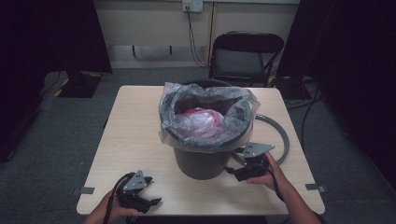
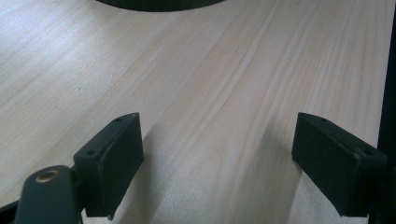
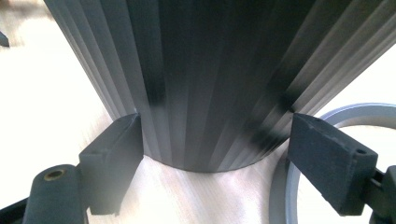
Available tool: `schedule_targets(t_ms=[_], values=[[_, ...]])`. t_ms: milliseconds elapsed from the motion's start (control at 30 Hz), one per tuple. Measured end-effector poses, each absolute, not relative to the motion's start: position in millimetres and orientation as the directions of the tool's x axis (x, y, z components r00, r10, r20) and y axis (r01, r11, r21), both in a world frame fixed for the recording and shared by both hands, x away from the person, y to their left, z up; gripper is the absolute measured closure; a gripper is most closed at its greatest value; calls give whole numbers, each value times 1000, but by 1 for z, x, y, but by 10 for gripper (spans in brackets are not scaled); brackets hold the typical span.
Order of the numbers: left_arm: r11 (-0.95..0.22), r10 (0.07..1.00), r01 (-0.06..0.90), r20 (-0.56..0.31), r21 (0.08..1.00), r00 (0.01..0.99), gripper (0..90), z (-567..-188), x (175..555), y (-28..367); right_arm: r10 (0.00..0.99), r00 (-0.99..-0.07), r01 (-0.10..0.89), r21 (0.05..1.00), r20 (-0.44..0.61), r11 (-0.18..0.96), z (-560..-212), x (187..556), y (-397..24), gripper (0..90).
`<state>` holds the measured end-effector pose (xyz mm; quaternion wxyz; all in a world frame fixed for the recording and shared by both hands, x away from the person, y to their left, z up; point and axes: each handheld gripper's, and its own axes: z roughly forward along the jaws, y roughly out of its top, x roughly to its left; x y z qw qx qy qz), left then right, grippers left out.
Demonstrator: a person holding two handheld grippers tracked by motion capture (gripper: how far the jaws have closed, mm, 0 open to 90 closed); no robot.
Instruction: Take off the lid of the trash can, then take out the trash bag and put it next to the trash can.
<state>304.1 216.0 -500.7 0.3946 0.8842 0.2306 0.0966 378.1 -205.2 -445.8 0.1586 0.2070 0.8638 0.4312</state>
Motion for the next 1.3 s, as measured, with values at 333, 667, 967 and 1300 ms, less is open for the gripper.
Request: schedule_targets(t_ms=[333, 667, 967, 1300], values=[[-583, 483, 331, -11, 742, 875, 162, -501, 304, 216, 485, -868, 214, 803, -104, 556, -445, 376, -199, 179], [-582, 483, 331, -11, 742, 875, 162, -501, 304, 216, 482, -868, 204, 801, -119, 563, -444, 374, -199, 183], [-585, 479, 327, -10, 742, 878, 162, -501, 304, 216, 501, -856, 202, 807, -130, 554, -438, 372, -206, 197], [-588, 482, 324, -1, 741, 876, 152, -500, 305, 215, 554, -819, 198, 831, -152, 521, -428, 366, -216, 197]])
